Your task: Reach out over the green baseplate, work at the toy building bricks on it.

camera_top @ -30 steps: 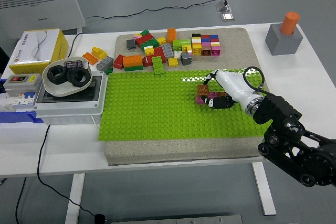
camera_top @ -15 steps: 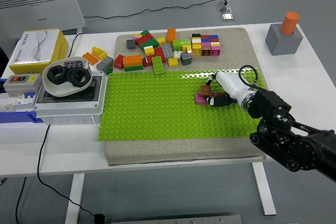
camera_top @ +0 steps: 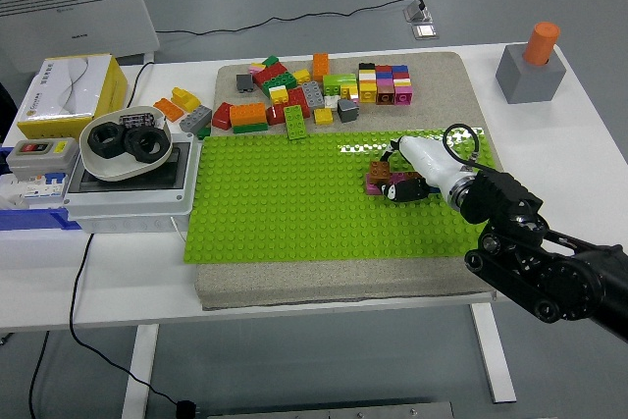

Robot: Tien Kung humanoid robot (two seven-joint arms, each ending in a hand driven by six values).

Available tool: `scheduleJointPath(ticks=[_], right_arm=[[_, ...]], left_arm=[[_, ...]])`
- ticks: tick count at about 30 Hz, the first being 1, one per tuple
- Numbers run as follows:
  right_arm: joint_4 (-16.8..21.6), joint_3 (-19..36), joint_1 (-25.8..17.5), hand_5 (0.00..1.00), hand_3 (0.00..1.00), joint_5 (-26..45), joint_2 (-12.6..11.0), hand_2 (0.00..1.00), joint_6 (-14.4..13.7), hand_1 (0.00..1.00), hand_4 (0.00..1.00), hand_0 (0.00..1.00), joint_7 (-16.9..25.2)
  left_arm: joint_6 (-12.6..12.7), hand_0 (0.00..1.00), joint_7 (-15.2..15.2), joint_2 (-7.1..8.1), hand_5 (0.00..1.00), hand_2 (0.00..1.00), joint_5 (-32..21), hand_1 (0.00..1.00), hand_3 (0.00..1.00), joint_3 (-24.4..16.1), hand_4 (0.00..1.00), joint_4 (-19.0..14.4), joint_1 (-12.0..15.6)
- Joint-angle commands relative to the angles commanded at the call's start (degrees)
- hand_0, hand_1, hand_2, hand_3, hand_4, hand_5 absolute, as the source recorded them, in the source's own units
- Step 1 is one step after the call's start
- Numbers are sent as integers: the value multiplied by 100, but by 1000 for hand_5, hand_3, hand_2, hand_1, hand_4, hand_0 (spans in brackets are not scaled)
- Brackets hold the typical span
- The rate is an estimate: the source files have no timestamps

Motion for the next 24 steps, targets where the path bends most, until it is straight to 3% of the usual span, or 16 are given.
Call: scheduleJointPath(ticks=[24], right_arm=[[-33,-113,8,207,508,17,-8,823,117,832,655,820,-75]], left_arm=[[0,761,6,-5,312,610,0,706,446,-15,641,9,20]])
